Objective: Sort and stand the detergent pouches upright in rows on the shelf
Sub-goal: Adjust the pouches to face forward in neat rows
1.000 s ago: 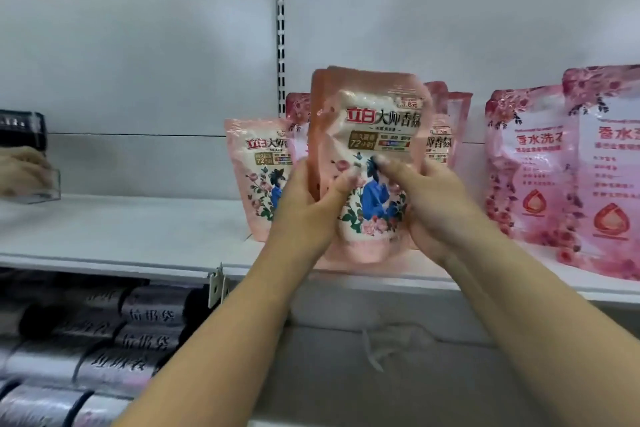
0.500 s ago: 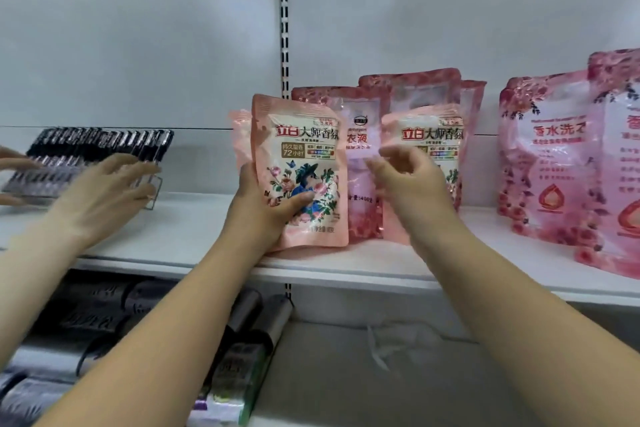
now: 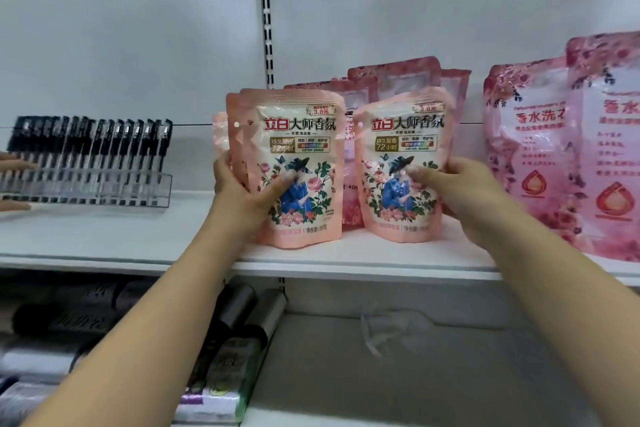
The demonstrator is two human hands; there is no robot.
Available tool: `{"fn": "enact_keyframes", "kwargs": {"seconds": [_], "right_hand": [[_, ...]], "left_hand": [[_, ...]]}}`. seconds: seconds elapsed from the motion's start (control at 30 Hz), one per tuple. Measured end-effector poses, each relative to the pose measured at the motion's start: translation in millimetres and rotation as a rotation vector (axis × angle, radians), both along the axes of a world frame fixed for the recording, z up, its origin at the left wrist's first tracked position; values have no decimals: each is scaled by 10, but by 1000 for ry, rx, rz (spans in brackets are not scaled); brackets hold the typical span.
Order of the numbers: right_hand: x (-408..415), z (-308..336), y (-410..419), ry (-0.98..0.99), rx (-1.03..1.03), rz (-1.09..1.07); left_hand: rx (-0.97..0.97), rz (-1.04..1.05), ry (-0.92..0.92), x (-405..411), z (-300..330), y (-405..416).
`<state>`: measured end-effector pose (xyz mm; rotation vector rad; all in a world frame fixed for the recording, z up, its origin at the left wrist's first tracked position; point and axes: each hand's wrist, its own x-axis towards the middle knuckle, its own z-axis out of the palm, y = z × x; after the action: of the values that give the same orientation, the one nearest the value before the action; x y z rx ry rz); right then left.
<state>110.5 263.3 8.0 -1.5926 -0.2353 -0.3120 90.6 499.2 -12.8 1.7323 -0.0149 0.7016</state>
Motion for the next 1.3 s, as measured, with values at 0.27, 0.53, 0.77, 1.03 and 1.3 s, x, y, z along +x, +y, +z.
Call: {"fn": "enact_keyframes", "kwargs": {"seconds": [0.27,0.53,0.77,1.03,1.3], "right_hand": [[-284,-107,41,-11,389,386],[-226,-43,428,7,291,575],[87,-81,588,100,186,380],[44,-87,364,9,-159,155],[668,36,-276,172,-1,-127]], "left_hand": [[250,160,-367,-452,-154,-280],[-91,-183,-191,-394,474,-503],[0,-63,-389,-194,620,-492],[411,226,-406,-267,186,-582],[537,175,-204,-267,-223,-736]]}}
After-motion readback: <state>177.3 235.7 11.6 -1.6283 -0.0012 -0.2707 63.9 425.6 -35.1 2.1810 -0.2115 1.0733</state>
